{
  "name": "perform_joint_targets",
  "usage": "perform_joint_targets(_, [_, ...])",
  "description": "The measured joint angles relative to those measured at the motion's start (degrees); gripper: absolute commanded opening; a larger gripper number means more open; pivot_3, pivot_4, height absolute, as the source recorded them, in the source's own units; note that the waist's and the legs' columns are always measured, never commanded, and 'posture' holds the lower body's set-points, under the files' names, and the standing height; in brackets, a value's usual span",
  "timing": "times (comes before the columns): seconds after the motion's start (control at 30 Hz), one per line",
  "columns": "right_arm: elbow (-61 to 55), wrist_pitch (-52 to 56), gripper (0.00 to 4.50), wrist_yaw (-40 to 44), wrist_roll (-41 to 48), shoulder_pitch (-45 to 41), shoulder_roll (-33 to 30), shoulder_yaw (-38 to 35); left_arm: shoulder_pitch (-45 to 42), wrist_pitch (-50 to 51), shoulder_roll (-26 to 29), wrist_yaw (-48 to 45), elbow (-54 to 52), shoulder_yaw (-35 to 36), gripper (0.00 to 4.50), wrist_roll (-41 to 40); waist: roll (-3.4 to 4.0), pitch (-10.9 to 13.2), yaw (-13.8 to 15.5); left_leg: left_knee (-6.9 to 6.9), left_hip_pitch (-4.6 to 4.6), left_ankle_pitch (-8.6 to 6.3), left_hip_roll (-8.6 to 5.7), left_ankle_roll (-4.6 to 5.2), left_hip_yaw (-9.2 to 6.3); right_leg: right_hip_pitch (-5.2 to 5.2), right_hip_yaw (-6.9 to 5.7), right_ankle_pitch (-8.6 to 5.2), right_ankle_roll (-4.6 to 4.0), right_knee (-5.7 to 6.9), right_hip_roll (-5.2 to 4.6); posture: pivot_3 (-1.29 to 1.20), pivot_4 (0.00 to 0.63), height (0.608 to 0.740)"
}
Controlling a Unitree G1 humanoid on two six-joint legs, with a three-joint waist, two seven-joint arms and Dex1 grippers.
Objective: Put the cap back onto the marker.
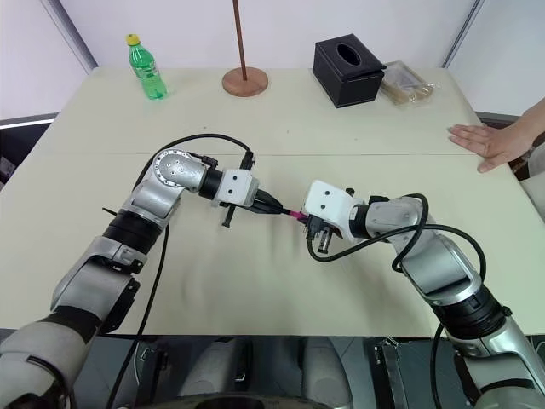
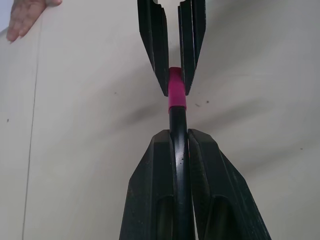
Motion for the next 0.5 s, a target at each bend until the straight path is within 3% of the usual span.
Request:
perform_joint_targets(0.33, [-0.41,0.34,0.01,0.05,-0.24,0.0,0.0,0.47,-0.04,-0.02,0.07,-0.86,0.07,0.01,0.0,0.01,0.0,0.0,-0.01,0.0,0.0,0.0,0.0,0.0,0.0,0.0,0.0,0.0,0.0,0.0,0.0,0.0,0.15,0.74])
perform_joint_targets(0.5, [-3.55,-0.24,2.29,0.1,0.34,-0.76,0.43,0.41,-0.01,0.2,-0.75,-0.86,-0.01,-0.78,0.0,0.1,0.0,0.0,0.0,0.0,-0.02,0.0,0.0,0.0,0.0,-0.01,0.0,0.0,0.0,0.0,0.0,0.0,0.15,0.74])
